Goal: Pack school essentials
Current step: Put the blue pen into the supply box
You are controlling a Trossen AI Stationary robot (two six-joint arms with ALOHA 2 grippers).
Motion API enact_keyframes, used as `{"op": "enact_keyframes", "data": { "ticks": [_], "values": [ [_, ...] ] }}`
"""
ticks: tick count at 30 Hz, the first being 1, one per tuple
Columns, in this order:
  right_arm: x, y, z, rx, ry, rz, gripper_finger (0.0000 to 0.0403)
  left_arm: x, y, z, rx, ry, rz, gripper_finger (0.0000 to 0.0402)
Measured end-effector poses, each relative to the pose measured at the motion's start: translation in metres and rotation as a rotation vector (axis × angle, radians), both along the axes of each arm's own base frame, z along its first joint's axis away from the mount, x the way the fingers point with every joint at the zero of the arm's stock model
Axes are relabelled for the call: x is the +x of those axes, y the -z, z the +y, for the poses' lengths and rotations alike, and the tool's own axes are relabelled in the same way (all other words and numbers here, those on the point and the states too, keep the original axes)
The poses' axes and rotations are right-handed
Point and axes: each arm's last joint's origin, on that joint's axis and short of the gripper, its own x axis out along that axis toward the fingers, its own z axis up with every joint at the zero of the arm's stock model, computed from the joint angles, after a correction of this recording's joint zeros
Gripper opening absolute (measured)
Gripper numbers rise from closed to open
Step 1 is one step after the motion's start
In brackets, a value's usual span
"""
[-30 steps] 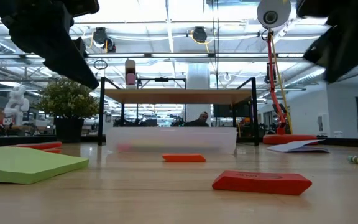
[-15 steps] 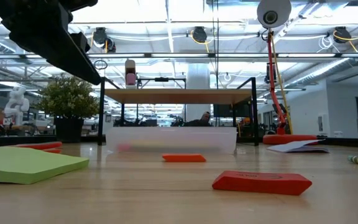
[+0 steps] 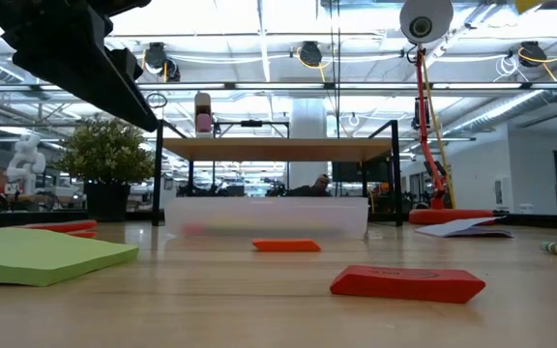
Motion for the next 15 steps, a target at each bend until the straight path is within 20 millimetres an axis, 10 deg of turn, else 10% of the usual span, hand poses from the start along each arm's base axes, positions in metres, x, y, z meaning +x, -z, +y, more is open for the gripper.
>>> {"op": "enact_keyframes", "data": {
  "ticks": [15],
  "values": [
    [-0.008, 0.02, -0.007, 0.019, -0.095, 0.02, 0.0065, 0.001, -0.001, -0.001, -0.01, 0.0, -0.014, 0.0147]
  ]
}}
